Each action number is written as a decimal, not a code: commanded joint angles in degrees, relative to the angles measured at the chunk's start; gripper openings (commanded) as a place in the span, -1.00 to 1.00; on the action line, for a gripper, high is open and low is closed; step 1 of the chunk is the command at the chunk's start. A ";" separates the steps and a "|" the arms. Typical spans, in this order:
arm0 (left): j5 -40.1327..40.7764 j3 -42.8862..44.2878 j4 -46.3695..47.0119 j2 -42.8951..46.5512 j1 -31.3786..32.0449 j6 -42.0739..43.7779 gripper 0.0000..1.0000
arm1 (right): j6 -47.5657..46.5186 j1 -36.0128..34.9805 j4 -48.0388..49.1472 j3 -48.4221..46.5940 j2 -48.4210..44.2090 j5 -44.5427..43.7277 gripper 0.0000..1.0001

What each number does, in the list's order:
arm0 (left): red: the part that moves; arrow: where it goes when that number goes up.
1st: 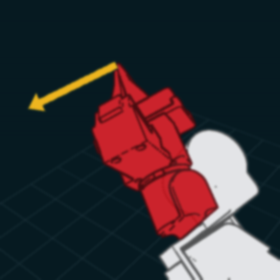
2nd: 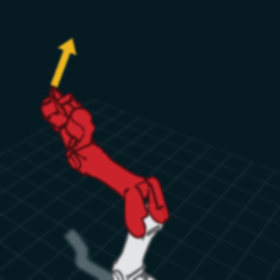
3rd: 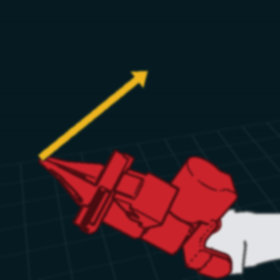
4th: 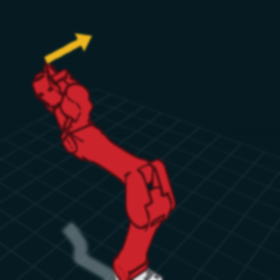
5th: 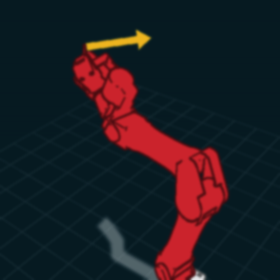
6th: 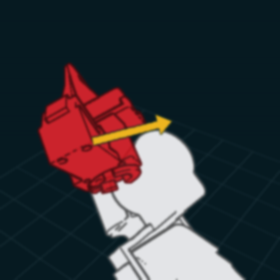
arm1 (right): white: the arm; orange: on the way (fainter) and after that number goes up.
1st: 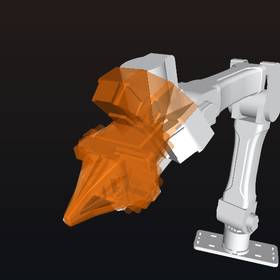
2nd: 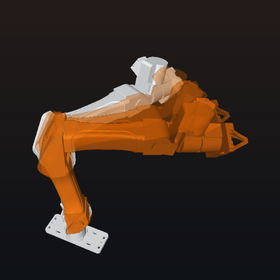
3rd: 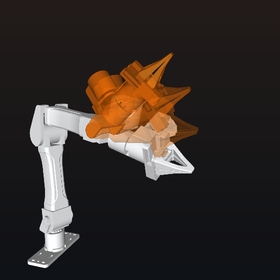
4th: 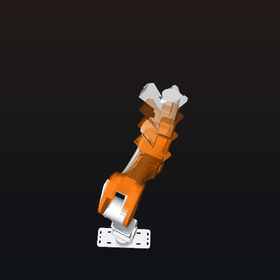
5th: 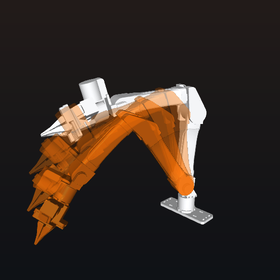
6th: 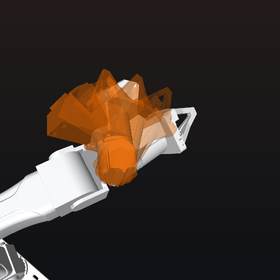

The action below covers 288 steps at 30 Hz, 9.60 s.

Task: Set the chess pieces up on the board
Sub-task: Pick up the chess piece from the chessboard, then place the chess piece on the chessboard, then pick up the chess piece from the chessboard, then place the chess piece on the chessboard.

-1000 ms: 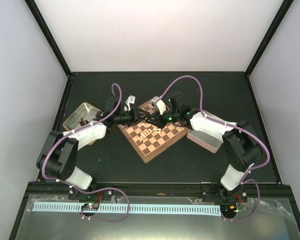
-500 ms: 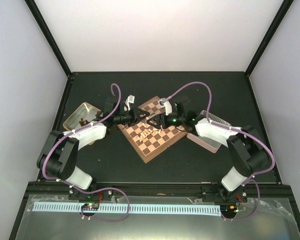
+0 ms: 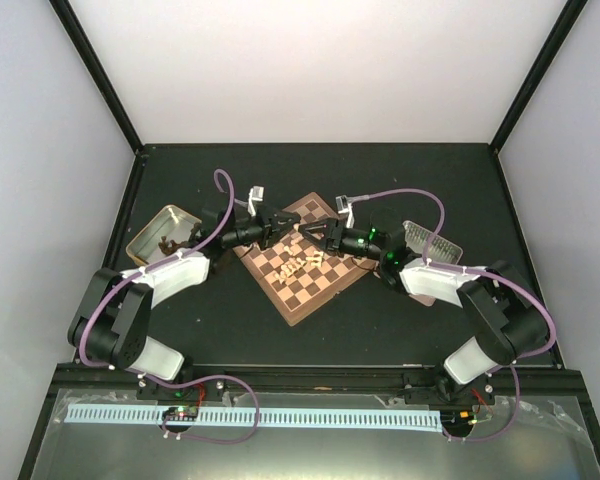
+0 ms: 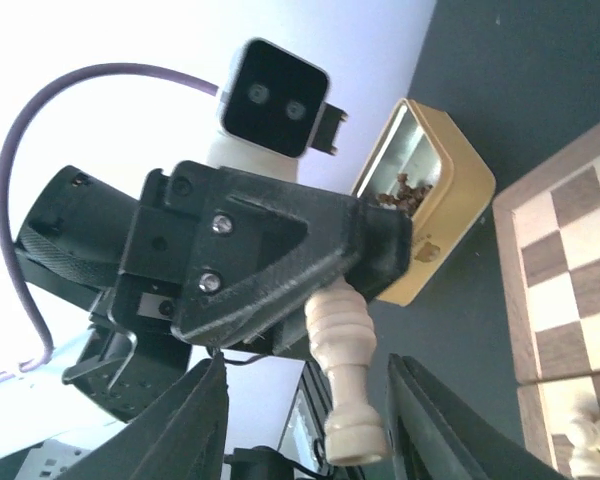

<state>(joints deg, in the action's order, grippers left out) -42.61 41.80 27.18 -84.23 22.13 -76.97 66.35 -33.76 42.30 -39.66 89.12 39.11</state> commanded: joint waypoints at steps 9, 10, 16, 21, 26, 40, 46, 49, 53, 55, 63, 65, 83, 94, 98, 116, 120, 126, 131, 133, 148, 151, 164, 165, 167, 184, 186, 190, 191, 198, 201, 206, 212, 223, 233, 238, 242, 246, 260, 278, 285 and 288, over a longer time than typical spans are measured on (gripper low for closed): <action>-0.46 -1.29 8.12 0.69 0.11 -8.24 -0.97 | 8.77 -0.07 4.79 0.08 -1.33 -1.70 -0.68; -0.56 -1.28 8.22 0.65 0.11 -8.20 -0.97 | 8.21 -0.05 3.31 -0.28 -1.43 -1.72 -0.72; 0.12 -1.22 7.28 0.91 0.13 -6.45 -0.97 | 4.63 0.01 -5.60 -2.19 -2.11 -2.52 -0.88; 8.82 0.17 -7.95 5.15 -0.16 8.51 -0.97 | -11.59 0.09 -34.36 -7.64 -4.71 -7.03 -0.89; 20.28 -0.97 -21.84 12.52 -0.16 24.48 -0.97 | -31.25 -0.06 -65.17 -14.06 -4.44 -26.46 -0.88; 21.23 -4.17 -29.67 21.33 0.93 39.87 -0.97 | -38.97 -4.29 -88.14 -26.43 8.47 -47.30 -0.86; 21.17 -4.14 -30.41 20.85 0.92 40.58 -0.97 | -39.26 -4.46 -89.04 -30.09 11.81 -48.70 -0.54; 20.90 -4.11 -30.26 20.72 0.90 40.71 -0.97 | -39.39 -4.44 -88.99 -30.56 11.90 -47.65 -0.43; 20.90 -3.93 -30.42 20.52 0.91 40.76 -0.97 | -38.85 -4.43 -88.25 -30.09 10.74 -46.74 -0.39; 20.82 -3.92 -30.46 20.42 0.92 40.77 -0.97 | -38.53 -4.41 -87.52 -29.52 9.87 -46.90 -0.39; 20.90 -3.70 -31.09 20.82 0.97 40.63 -0.96 | -37.93 -4.52 -84.79 -29.00 8.87 -47.99 -0.38; 20.90 -3.66 -31.06 20.85 0.94 40.54 -0.96 | -37.95 -4.54 -84.41 -29.05 8.66 -48.11 -0.38; 20.99 -3.01 -31.65 20.32 0.99 40.21 -0.96 | -39.35 -5.33 -85.14 -29.33 12.54 -48.08 -0.65; 21.37 -2.43 -32.45 20.30 0.99 40.32 -0.96 | -40.39 -6.93 -83.75 -31.92 10.36 -50.00 -0.76; 21.60 -2.43 -32.62 20.58 0.99 40.29 -0.96 | -39.58 -6.84 -84.10 -31.90 11.04 -53.63 -0.70; 21.78 -2.51 -33.15 20.62 1.10 40.41 -0.96 | -38.93 -6.58 -83.10 -32.34 12.47 -54.32 -0.44; 21.82 -2.63 -33.18 20.47 1.07 40.43 -0.95 | -36.38 -5.74 -82.64 -30.14 7.93 -57.83 -0.45; 21.78 -2.62 -32.99 20.27 1.07 40.49 -0.95 | -34.64 -1.96 -81.20 -27.23 6.34 -58.07 -0.47; 21.88 -2.51 -33.14 20.30 1.07 40.51 -0.95 | -35.92 -1.28 -80.64 -28.07 8.63 -55.09 -0.45; 21.88 -2.48 -33.18 20.24 1.07 40.42 -0.95 | -35.93 -1.14 -80.67 -28.19 9.55 -54.68 -0.46; 21.48 -2.23 -32.98 19.88 1.07 40.48 -0.95 | -37.82 -1.14 -80.92 -26.10 10.25 -49.85 -0.86; 21.43 -2.25 -33.02 19.76 1.09 40.41 -0.95 | -38.02 -1.37 -80.58 -24.87 8.94 -47.42 -0.86; 21.38 -2.69 -33.07 20.34 1.11 40.26 -0.95 | -39.02 -1.99 -77.58 -23.85 8.82 -41.93 -0.68; 21.42 -2.77 -33.07 20.42 1.13 40.27 -0.95 | -39.12 -2.05 -77.63 -24.02 8.94 -41.93 -0.62; 21.43 -2.79 -33.15 20.58 1.16 40.32 -0.95 | -39.19 -2.02 -77.76 -24.28 8.97 -42.33 -0.53; 21.87 -2.95 -33.29 20.77 1.16 40.23 -0.95 | -42.00 -6.73 -78.87 -28.48 6.70 -51.55 -0.55; 21.89 -2.96 -33.26 20.85 1.16 40.22 -0.95 | -41.91 -7.10 -78.70 -28.54 6.91 -51.73 -0.55; 21.89 -2.98 -33.33 20.74 1.16 40.23 -0.95 | -42.06 -7.18 -78.65 -28.54 7.95 -50.79 -0.52; 21.94 -2.90 -33.34 20.77 1.16 40.22 -0.95 | -42.19 -7.15 -78.55 -28.50 8.19 -50.46 -0.51; 21.87 -2.73 -33.39 20.50 1.16 40.23 -0.95 | -42.77 -7.22 -77.67 -28.72 10.32 -48.08 -0.60; 21.89 -2.61 -33.40 20.49 1.16 40.28 -0.95 | -42.86 -7.18 -77.52 -28.93 11.25 -47.51 -0.60; 21.87 -2.52 -33.52 20.48 1.16 40.36 -0.95 | -42.73 -7.20 -77.51 -29.15 12.50 -47.55 -0.58; 21.78 -2.47 -33.51 20.50 1.16 40.34 -0.95 | -42.97 -7.18 -77.08 -29.45 12.04 -47.31 -0.83; 21.74 -2.64 -33.77 20.90 1.15 40.36 -0.95 | -40.98 -5.29 -73.87 -26.57 1.22 -50.13 -0.83; 21.61 -2.60 -33.47 20.66 1.56 40.20 -0.95 | -37.45 -0.27 -76.95 -22.52 1.26 -51.23 -0.82; 21.73 -2.51 -33.50 20.55 1.76 40.14 -0.95 | -37.74 -0.02 -76.16 -22.75 4.80 -47.80 -0.81; 21.82 -2.60 -33.72 20.71 1.85 40.11 -0.95 | -37.70 0.01 -76.23 -23.01 6.82 -48.10 -0.79; 21.80 -2.62 -33.47 20.63 1.86 39.99 -0.95 | -37.73 0.01 -76.15 -23.05 7.74 -50.11 -0.78; 21.06 -1.95 -33.69 20.71 2.20 39.67 -0.94 | -37.68 -0.02 -76.21 -23.22 2.91 -51.48 -0.41; 5.96 0.74 -23.76 20.58 4.14 22.22 -0.92 | -52.07 -9.06 -46.97 -13.26 -13.08 -11.44 0.06; 4.42 0.87 -22.78 22.12 4.15 18.44 -0.90 | -54.21 -10.45 -45.25 -14.44 -13.18 -7.45 0.11; 4.10 1.00 -22.43 22.25 4.23 17.91 -0.90 | -56.04 -11.41 -46.50 -15.85 -12.23 -7.70 0.10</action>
<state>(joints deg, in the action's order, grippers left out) -36.38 40.25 2.26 -63.20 26.00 -56.51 13.72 -43.79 -5.72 -53.21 76.66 28.67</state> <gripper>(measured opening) 0.076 0.554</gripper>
